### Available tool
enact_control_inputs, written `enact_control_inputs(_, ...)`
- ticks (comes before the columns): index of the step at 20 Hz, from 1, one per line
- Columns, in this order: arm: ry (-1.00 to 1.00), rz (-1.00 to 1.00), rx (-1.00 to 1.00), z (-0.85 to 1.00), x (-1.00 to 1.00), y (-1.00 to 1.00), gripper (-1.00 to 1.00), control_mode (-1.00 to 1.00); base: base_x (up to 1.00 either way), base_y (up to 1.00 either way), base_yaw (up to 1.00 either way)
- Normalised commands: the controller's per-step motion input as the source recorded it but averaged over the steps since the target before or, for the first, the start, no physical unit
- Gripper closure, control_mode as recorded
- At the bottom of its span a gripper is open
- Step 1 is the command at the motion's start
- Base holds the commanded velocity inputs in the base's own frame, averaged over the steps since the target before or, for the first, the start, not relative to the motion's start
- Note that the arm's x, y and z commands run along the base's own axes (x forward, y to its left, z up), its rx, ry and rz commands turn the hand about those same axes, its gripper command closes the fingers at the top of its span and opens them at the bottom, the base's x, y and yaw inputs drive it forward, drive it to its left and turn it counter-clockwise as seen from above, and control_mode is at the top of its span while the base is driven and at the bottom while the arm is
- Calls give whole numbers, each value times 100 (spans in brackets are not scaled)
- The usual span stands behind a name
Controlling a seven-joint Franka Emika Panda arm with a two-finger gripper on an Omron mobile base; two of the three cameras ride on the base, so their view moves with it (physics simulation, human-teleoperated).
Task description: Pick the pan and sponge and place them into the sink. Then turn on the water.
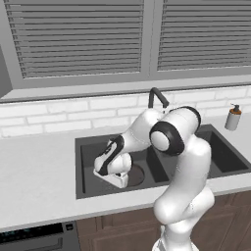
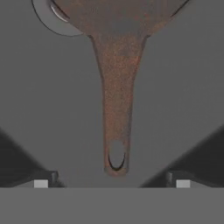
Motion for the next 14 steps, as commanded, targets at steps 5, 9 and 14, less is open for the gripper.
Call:
enact_control_inputs(5, -9, 2, 0, 100, -20, -4, -100, -100, 0, 0, 0)
enact_control_inputs(9, -2, 7, 0, 100, -22, -4, -100, -100, 0, 0, 0)
enact_control_inputs(14, -2, 5, 0, 100, -23, -16, -100, -100, 0, 0, 0)
